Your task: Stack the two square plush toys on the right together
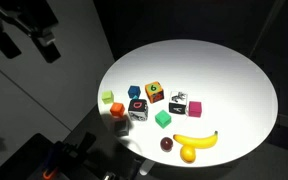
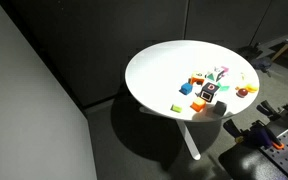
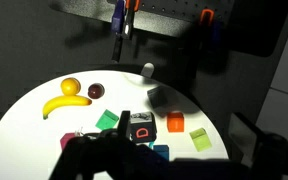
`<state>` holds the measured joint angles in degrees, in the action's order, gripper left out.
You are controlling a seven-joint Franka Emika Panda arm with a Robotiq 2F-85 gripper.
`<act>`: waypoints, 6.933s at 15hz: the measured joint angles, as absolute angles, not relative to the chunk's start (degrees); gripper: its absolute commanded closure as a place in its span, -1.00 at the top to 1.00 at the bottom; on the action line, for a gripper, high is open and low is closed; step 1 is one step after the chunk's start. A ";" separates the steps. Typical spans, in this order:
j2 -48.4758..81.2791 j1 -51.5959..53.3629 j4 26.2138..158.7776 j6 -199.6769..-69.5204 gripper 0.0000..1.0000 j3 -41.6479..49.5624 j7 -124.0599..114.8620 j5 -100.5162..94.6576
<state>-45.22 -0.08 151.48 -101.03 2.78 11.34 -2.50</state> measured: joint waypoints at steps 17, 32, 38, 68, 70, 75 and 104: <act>-45.22 -0.08 151.48 -101.03 1.00 2.78 11.34 -2.50; -44.38 -0.07 151.18 -103.62 1.00 2.64 11.16 -2.50; -37.94 0.02 148.01 -112.13 1.00 1.18 10.33 -2.50; 15.62 -2.41 116.57 -131.85 1.00 0.43 35.02 -3.98; 17.85 -3.36 115.12 -132.72 1.00 -0.14 37.48 -3.45; 21.44 -5.57 111.84 -133.80 1.00 -1.93 42.65 -0.60; 33.03 -4.99 109.33 -140.62 1.00 -3.69 42.75 -2.71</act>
<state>33.03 -4.99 109.33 -140.62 -3.69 42.75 -2.71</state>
